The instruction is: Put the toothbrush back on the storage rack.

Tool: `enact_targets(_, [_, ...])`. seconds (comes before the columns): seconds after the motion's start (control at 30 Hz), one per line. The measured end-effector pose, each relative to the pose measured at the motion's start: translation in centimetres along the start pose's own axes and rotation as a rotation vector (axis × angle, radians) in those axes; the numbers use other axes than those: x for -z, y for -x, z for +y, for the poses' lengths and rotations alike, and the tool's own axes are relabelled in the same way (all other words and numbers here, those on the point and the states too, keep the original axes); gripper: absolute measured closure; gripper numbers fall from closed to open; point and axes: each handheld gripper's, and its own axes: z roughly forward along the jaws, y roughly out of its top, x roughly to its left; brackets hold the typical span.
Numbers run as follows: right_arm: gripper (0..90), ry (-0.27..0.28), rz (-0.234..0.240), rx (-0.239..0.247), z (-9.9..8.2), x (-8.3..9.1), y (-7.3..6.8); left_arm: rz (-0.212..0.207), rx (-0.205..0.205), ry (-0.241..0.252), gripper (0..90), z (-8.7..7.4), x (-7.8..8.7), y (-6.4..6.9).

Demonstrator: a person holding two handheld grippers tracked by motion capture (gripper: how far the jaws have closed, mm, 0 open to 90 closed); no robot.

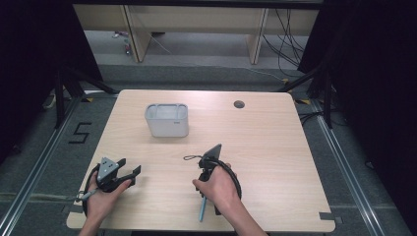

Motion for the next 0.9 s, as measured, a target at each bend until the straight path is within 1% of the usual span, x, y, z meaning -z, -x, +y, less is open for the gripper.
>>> enact_targets(0.03, [55.0,0.019,-0.007,-0.004,-0.02,-0.22,-0.08,-0.001,0.0,0.0,32.1,0.0,0.0,0.01])
enact_targets(0.07, [55.0,0.014,-0.004,-0.007,0.03,-0.27,-0.13,-0.001,0.0,0.0,32.1,0.0,0.0,0.02])
enact_targets(0.1, [55.2,-0.013,-0.009,0.019,0.11,-0.17,0.02,0.0,0.0,-0.002,32.1,0.0,0.0,0.03])
enact_targets(0.13, [55.3,0.001,-0.006,-0.001,0.15,-0.3,-0.15,0.001,-0.006,-0.006,32.1,0.0,0.04,0.0])
enact_targets(0.17, [55.6,0.007,-0.004,-0.02,0.23,-0.42,-0.28,0.002,-0.002,-0.002,32.1,0.0,0.01,0.06])
enact_targets(0.2, [55.6,0.007,-0.004,-0.02,0.23,-0.42,-0.28,0.002,-0.002,-0.002,32.1,0.0,0.01,0.06])
enact_targets(0.23, [55.8,0.0,-0.018,0.009,0.3,-0.5,-0.07,-0.001,-0.008,-0.007,32.1,-0.01,0.06,0.03])
enact_targets(0.33, [56.6,0.003,-0.019,0.001,0.37,-0.72,-0.07,-0.001,-0.006,-0.005,32.1,-0.01,0.07,0.03])
enact_targets(0.37, [56.8,0.01,-0.023,0.016,0.34,-0.83,0.03,-0.001,-0.006,-0.006,32.1,-0.01,0.07,0.03])
enact_targets(0.4, [56.8,0.01,-0.023,0.016,0.34,-0.83,0.03,-0.001,-0.006,-0.006,32.1,-0.01,0.07,0.03])
enact_targets(0.43, [57.0,-0.016,-0.015,-0.019,0.52,-0.62,-0.2,-0.001,-0.008,-0.006,32.1,-0.02,0.06,0.06])
enact_targets(0.53, [57.5,-0.012,-0.02,-0.007,0.56,-0.59,-0.14,0.004,-0.01,-0.01,32.2,0.0,0.08,0.08])
enact_targets(0.57, [57.8,-0.01,-0.019,-0.013,0.58,-0.63,-0.16,0.003,-0.009,-0.01,32.2,0.0,0.07,0.08])
enact_targets(0.6, [58.0,-0.005,-0.024,-0.004,0.6,-0.68,-0.1,0.003,-0.009,-0.01,32.2,0.0,0.07,0.08])
enact_targets(0.63, [58.5,-0.005,-0.029,-0.012,0.65,-0.71,-0.15,0.002,-0.008,-0.009,32.2,-0.01,0.06,0.08])
enact_targets(0.67, [58.8,0.015,-0.037,-0.018,0.59,-0.92,-0.22,0.002,-0.008,-0.009,32.2,-0.01,0.06,0.08])
enact_targets(0.7, [59.3,0.014,-0.047,-0.034,0.64,-0.99,-0.32,0.002,-0.008,-0.009,32.2,-0.01,0.07,0.08])
enact_targets(0.77, [60.5,0.003,-0.039,-0.024,0.68,-0.98,-0.32,0.001,-0.007,-0.008,32.2,-0.01,0.07,0.08])
enact_targets(0.8, [61.1,-0.01,-0.042,-0.03,0.78,-0.92,-0.36,0.001,-0.008,-0.008,32.2,-0.01,0.07,0.08])
enact_targets(0.83, [61.7,-0.007,-0.04,-0.018,0.82,-0.96,-0.28,0.001,-0.008,-0.009,32.1,-0.01,0.07,0.08])
enact_targets(0.87, [62.2,-0.01,-0.05,-0.029,0.84,-0.96,-0.37,0.001,-0.007,-0.009,32.2,-0.01,0.07,0.08])
enact_targets(0.9, [62.8,-0.012,-0.047,-0.035,0.87,-1.0,-0.39,0.001,-0.007,-0.009,32.2,-0.01,0.06,0.07])
